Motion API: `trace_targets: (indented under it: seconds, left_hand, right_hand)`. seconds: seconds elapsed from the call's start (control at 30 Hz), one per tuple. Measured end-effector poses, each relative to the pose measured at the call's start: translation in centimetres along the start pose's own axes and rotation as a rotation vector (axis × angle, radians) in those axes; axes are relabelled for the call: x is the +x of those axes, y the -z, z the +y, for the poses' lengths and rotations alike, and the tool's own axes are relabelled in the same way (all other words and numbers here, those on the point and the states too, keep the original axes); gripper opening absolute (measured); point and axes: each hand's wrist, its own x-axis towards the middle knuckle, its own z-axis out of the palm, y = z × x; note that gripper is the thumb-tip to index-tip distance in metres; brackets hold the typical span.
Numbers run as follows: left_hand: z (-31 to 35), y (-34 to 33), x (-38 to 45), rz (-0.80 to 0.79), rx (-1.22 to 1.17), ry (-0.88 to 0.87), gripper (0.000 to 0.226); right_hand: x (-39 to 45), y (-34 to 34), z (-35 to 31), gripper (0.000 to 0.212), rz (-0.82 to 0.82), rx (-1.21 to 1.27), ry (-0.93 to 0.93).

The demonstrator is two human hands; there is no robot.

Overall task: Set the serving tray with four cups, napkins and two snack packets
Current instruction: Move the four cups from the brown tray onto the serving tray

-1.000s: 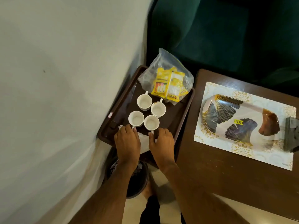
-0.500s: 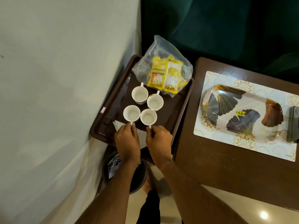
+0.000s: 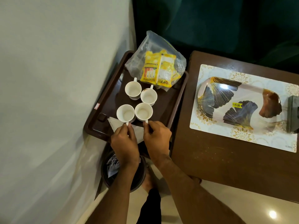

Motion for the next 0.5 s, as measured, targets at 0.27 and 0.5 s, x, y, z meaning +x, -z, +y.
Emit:
trace_targets:
  seconds: [0.27,0.5]
  left_hand:
    - [4.6,0.2,-1.2,0.003,-0.047,-0.132,0.025]
    - [10.5,-3.0,-3.7,0.002,-0.028,-0.226,0.025]
  right_hand:
    - [1.0,5.0,0.1,0.015,0.087,0.077,0.045]
    - [3.5,11.3,3.5,0.011,0.192,0.068,0.072]
